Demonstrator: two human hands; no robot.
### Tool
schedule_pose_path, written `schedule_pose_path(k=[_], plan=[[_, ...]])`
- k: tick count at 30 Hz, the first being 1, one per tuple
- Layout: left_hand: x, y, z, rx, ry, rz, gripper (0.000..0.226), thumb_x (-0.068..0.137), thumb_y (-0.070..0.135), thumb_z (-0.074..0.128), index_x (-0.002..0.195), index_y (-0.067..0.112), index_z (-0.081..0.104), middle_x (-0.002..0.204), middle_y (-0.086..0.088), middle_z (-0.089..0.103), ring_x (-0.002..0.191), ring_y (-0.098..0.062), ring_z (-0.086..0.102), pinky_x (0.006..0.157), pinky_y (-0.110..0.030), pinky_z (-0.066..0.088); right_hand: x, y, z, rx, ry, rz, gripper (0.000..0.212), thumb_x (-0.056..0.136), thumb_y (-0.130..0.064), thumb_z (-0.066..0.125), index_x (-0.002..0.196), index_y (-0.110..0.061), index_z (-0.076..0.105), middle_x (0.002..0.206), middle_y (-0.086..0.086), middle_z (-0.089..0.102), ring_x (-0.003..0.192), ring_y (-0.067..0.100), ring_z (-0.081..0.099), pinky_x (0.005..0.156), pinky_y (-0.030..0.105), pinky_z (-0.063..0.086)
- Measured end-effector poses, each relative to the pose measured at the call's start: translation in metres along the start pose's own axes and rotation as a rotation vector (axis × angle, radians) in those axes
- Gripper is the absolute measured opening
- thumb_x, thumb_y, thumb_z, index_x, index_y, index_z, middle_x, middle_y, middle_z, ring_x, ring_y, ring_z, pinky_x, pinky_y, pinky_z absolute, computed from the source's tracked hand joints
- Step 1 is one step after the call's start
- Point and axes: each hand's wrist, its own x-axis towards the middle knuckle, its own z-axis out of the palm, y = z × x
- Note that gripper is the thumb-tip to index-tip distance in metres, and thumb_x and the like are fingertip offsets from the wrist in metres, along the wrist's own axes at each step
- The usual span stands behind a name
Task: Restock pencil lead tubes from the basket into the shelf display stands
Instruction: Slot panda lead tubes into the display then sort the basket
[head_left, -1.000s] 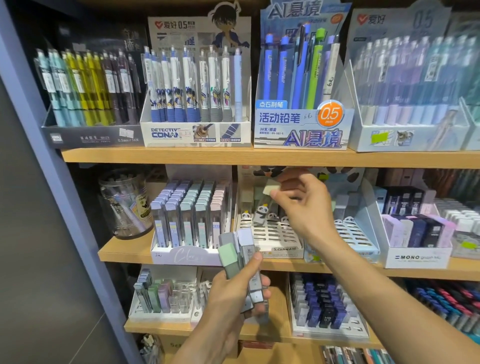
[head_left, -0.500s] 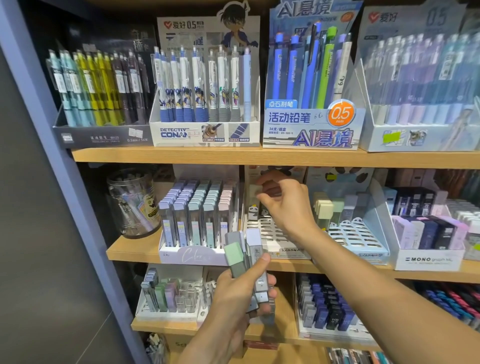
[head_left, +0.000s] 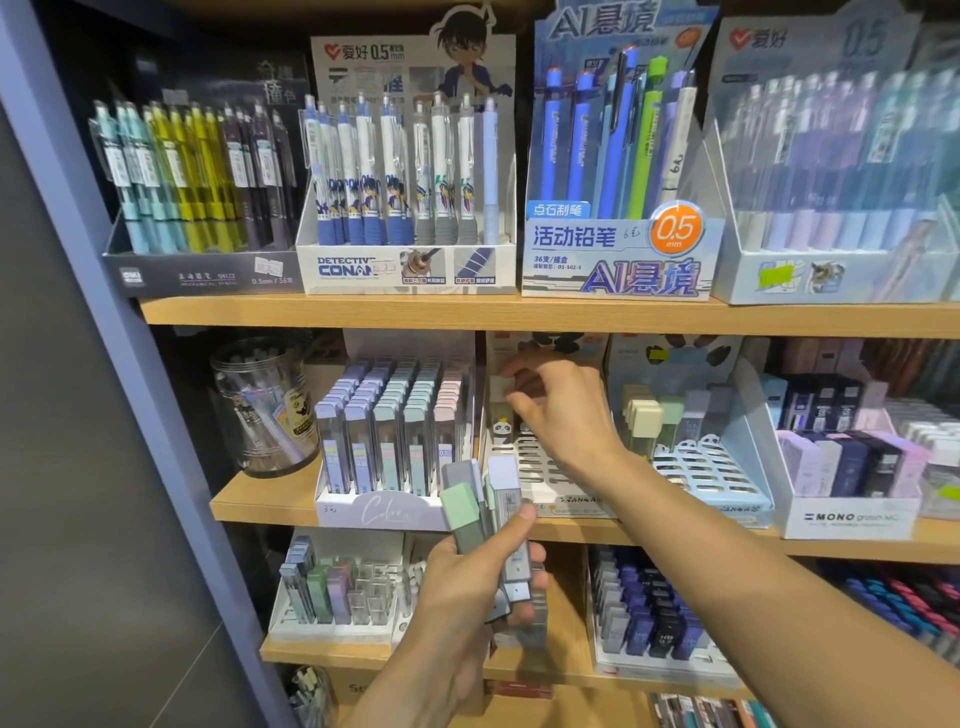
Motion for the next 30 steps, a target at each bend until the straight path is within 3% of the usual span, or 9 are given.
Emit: schedule_pose_path(k=[5, 9, 12, 15, 20, 25, 30], plan=[[-0.002, 0.0, 0.0, 0.007, 0.011, 0.015, 0.042, 0.078, 0.035, 0.088, 0.109, 0.01, 0.074, 0.081, -0.01, 0.075, 0.063, -0.02, 0.069, 0.044, -0.024, 0.047, -0.003, 0.007, 0.002, -0.085, -0.051, -0.014, 0.026, 0.093, -0.015, 0.071, 0.118, -0.019, 0.074, 0.095, 0.003, 0.076, 0.09, 0.022, 0.072, 0.086, 0.043, 0.06], [-0.004, 0.001, 0.001, 0.005, 0.023, 0.019, 0.045, 0.074, 0.032, 0.092, 0.106, 0.007, 0.071, 0.08, -0.01, 0.075, 0.064, -0.022, 0.069, 0.046, -0.027, 0.047, -0.015, 0.002, -0.006, -0.157, 0.021, -0.05, 0.011, 0.093, -0.024, 0.073, 0.096, -0.013, 0.075, 0.077, -0.002, 0.07, 0.078, 0.017, 0.067, 0.077, 0.039, 0.057], [-0.001, 0.001, 0.0, 0.016, 0.028, 0.028, 0.045, 0.073, 0.03, 0.093, 0.102, 0.006, 0.069, 0.079, -0.01, 0.074, 0.063, -0.022, 0.068, 0.046, -0.027, 0.045, -0.044, -0.015, -0.029, 0.077, 0.083, 0.103, 0.019, 0.087, -0.041, 0.077, 0.099, -0.027, 0.072, 0.076, -0.011, 0.068, 0.073, 0.003, 0.063, 0.071, 0.028, 0.054], [0.002, -0.002, 0.003, 0.046, 0.019, 0.05, 0.042, 0.074, 0.027, 0.092, 0.104, 0.006, 0.074, 0.077, -0.009, 0.073, 0.06, -0.02, 0.066, 0.042, -0.024, 0.04, -0.079, -0.023, -0.04, 0.151, -0.108, 0.294, 0.037, 0.072, -0.059, 0.082, 0.094, -0.034, 0.066, 0.068, -0.012, 0.07, 0.065, -0.005, 0.062, 0.064, 0.023, 0.046], [0.0, -0.012, 0.013, 0.072, -0.01, 0.078, 0.036, 0.073, 0.023, 0.092, 0.103, 0.01, 0.077, 0.077, -0.014, 0.074, 0.06, -0.02, 0.065, 0.042, -0.024, 0.039, -0.099, -0.01, -0.039, 0.348, -0.157, 0.499, 0.04, 0.069, -0.037, 0.092, 0.096, -0.031, 0.063, 0.072, -0.003, 0.075, 0.067, 0.008, 0.072, 0.075, 0.035, 0.058], [-0.002, -0.016, 0.018, 0.065, -0.071, 0.112, 0.031, 0.074, 0.029, 0.09, 0.099, 0.014, 0.081, 0.08, -0.014, 0.072, 0.062, -0.02, 0.064, 0.041, -0.024, 0.039, -0.102, 0.001, -0.045, 0.536, -0.153, 0.617, 0.029, 0.079, -0.013, 0.079, 0.102, -0.023, 0.066, 0.077, 0.007, 0.076, 0.077, 0.024, 0.076, 0.088, 0.048, 0.061], [0.0, -0.015, 0.018, 0.027, -0.082, 0.081, 0.014, 0.079, 0.025, 0.086, 0.089, 0.016, 0.084, 0.08, -0.016, 0.071, 0.065, -0.028, 0.054, 0.038, -0.024, 0.038, -0.102, 0.002, -0.06, 0.737, -0.149, 0.556, 0.035, 0.092, 0.006, 0.061, 0.117, -0.017, 0.064, 0.088, 0.012, 0.079, 0.087, 0.03, 0.076, 0.083, 0.035, 0.062]])
